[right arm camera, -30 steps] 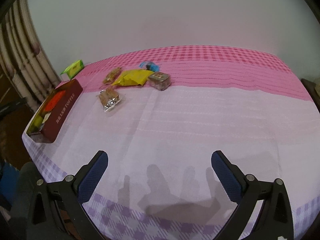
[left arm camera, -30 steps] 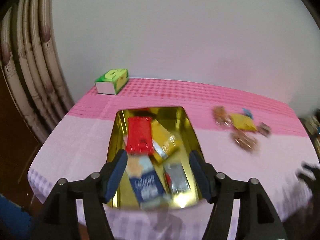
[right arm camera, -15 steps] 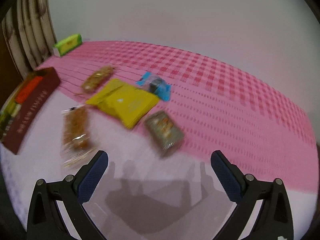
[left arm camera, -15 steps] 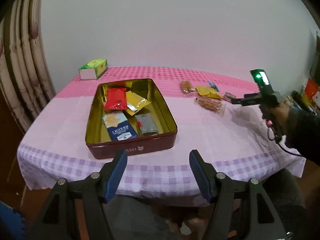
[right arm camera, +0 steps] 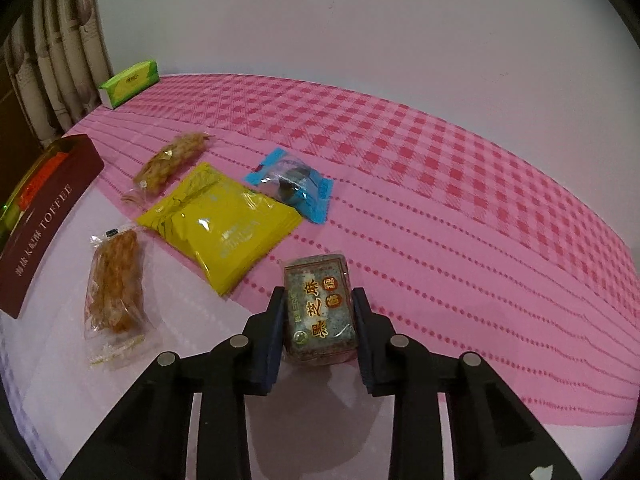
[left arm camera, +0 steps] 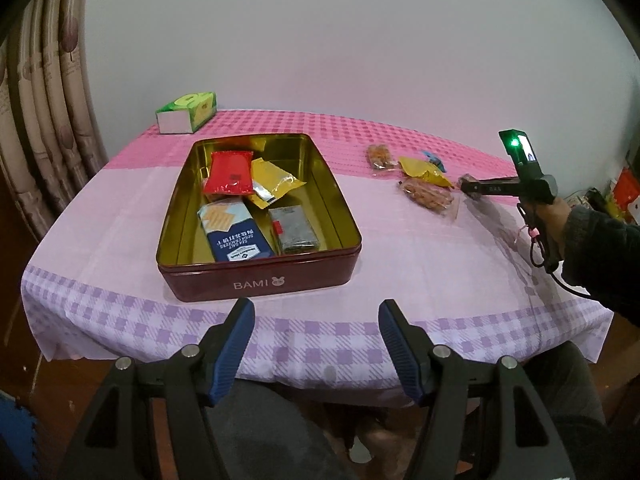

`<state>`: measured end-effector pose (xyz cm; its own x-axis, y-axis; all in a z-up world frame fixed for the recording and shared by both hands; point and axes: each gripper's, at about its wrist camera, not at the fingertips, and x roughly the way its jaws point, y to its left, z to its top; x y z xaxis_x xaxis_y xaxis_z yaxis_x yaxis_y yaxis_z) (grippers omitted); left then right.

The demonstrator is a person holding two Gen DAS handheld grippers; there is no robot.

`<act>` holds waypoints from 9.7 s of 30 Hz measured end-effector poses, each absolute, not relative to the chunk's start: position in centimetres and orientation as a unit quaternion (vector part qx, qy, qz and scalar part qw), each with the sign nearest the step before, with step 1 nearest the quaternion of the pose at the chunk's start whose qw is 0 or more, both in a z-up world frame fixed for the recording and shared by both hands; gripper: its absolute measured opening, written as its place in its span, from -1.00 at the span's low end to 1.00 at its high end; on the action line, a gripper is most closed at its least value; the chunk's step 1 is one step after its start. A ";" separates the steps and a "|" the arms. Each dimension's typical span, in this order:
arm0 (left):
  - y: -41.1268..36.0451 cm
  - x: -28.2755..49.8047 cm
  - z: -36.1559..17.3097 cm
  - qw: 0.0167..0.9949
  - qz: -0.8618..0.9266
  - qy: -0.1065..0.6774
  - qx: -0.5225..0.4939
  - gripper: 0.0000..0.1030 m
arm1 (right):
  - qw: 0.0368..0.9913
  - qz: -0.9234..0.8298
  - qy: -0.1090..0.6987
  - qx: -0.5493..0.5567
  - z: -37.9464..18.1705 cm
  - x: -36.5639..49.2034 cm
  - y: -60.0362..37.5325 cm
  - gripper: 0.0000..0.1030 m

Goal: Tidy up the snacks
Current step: 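Grasp the dark printed square packet with the right gripper, then carry the square packet over the tin tray and open the right gripper, then grasp the clear bag of brown snacks with the left gripper and lift, then lower the snack bag into the tin tray and open the left gripper, then move the right gripper to the blue-wrapped candy and close on it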

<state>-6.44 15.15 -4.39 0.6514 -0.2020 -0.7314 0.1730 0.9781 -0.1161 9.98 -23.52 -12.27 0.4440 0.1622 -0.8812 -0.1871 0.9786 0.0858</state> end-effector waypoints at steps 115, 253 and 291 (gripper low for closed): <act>17.7 -6.5 -2.6 0.929 -0.020 0.365 -0.057 0.28 | 0.879 0.046 0.471 0.053 -3.0 -2.8 -14.8 0.20; 23.4 -4.5 0.7 0.948 0.083 0.304 -0.050 0.28 | 0.879 0.017 0.449 0.161 -3.3 -10.9 -25.3 0.99; 21.2 -4.9 0.0 0.950 -0.007 0.309 -0.038 0.29 | 0.838 -0.030 0.539 0.075 -12.9 18.4 -19.9 -0.42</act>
<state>-4.88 21.20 0.04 0.8088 -0.0371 -0.5869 -0.0103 0.9970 -0.0772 18.44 -19.88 -12.93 0.4174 0.0312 -0.9082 0.1306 0.9870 0.0940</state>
